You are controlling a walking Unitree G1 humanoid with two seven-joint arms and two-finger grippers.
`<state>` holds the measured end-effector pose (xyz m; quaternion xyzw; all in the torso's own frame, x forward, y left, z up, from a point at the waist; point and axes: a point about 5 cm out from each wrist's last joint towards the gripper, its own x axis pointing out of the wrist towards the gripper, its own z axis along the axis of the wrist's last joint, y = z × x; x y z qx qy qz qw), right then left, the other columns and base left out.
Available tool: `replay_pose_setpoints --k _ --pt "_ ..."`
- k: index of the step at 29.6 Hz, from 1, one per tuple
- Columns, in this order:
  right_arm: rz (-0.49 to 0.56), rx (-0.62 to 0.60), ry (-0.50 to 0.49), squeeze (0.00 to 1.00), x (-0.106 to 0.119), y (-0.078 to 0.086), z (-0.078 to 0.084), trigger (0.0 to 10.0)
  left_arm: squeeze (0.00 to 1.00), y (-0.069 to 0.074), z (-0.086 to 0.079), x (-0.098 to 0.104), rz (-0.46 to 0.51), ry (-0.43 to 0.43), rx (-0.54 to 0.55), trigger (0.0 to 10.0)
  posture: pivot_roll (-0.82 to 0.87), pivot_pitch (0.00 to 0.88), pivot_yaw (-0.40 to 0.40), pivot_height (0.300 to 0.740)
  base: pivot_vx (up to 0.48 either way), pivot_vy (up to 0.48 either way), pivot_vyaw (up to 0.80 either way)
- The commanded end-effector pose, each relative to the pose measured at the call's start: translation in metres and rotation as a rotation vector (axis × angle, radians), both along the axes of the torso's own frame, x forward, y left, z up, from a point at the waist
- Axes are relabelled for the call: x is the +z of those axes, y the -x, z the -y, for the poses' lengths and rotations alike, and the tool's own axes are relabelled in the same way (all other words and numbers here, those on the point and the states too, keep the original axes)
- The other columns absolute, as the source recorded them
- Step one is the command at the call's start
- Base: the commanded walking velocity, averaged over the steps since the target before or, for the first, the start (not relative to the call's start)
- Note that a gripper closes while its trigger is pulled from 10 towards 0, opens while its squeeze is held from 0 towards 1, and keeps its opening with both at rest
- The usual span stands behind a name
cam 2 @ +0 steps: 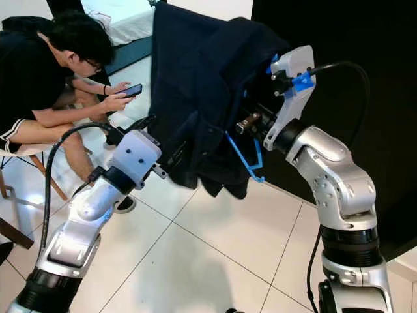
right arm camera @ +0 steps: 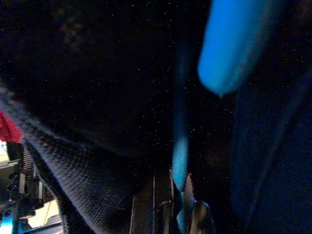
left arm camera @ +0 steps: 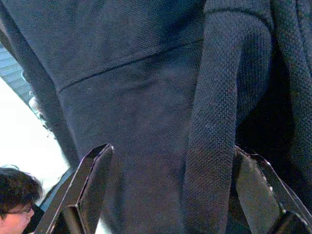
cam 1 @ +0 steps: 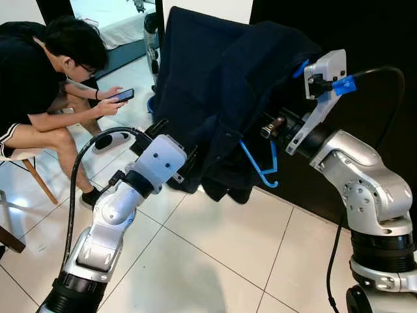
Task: Hang hanger
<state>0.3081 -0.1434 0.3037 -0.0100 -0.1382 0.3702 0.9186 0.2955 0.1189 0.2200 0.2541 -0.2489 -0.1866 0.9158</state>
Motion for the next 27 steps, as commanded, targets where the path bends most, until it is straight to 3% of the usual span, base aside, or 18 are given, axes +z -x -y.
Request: replay_pose_setpoints --k 1,6,11,12,27 --pt "0.051 0.027 0.004 0.0 0.009 0.008 -0.001 10.0 0.0 0.001 -0.002 -0.005 -0.005 -0.005 0.019 10.0 0.06 0.121 -0.029 0.74 0.0 0.0 0.0" --pt "0.065 0.075 0.018 0.0 0.011 0.016 -0.002 10.0 0.0 -0.006 -0.016 -0.016 -0.003 -0.037 0.142 10.0 0.05 0.116 -0.027 0.74 0.0 0.0 0.0" --pt "0.068 0.083 0.017 0.0 0.011 0.017 -0.002 10.0 0.0 -0.007 -0.018 -0.02 -0.012 -0.048 0.152 9.9 0.05 0.115 -0.026 0.74 0.0 0.0 0.0" --pt "0.071 0.09 0.016 0.0 0.012 0.018 -0.002 10.0 0.0 -0.009 -0.019 -0.022 -0.026 -0.046 0.149 0.0 0.05 0.112 -0.026 0.74 0.0 0.0 0.0" --pt "0.091 0.147 0.003 0.0 0.014 0.028 -0.007 10.0 0.0 -0.022 -0.019 -0.013 0.011 -0.046 0.155 0.0 0.04 0.109 -0.021 0.74 0.0 0.0 0.0"
